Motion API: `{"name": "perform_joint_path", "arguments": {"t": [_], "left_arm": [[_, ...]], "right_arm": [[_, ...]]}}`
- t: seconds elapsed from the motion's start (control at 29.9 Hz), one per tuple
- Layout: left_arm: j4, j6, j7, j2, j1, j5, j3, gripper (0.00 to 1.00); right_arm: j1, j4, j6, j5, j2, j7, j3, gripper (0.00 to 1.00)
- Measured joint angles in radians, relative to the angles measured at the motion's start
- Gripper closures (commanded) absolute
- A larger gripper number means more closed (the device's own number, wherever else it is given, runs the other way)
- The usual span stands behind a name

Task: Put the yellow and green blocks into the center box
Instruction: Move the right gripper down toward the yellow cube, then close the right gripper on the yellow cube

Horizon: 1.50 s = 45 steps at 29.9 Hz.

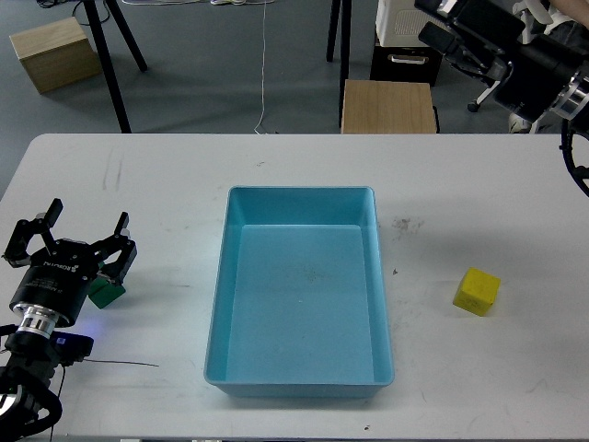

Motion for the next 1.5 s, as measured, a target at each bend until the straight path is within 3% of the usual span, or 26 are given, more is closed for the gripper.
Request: {"name": "perform_joint_path", "arguments": {"t": [0.2, 0.33, 0.5, 0.73, 1.04, 1.5], "left_arm": [[0.002, 0.0, 0.0, 0.001, 0.0, 0.001, -0.001, 0.0], [0.005, 0.0, 0.0, 0.001, -0.001, 0.001, -0.001, 0.0], [0.005, 0.0, 0.0, -0.002, -0.004, 0.002, -0.002, 0.0], [0.006, 0.0, 0.0, -0.002, -0.005, 0.002, -0.003, 0.0], [0.008, 0.0, 0.0, -0.004, -0.006, 0.002, -0.003, 0.0], [0.008, 0.0, 0.0, -0.004, -0.007, 0.002, -0.003, 0.0]], "right_arm": [[0.343, 0.007, 0.006, -0.266, -0.1, 0.0, -0.469, 0.04], [0.485, 0.069, 0.006, -0.525, -0.175, 0.0, -0.674, 0.04], [0.527, 0.21, 0.006, -0.707, -0.249, 0.0, -0.779, 0.04], [0.514, 0.292, 0.007, -0.747, -0.283, 0.0, -0.967, 0.03], [0.396, 0.206, 0.007, -0.75, -0.267, 0.0, -1.021, 0.03], [0.321, 0.088, 0.007, -0.747, -0.114, 0.0, -1.021, 0.03]]}}
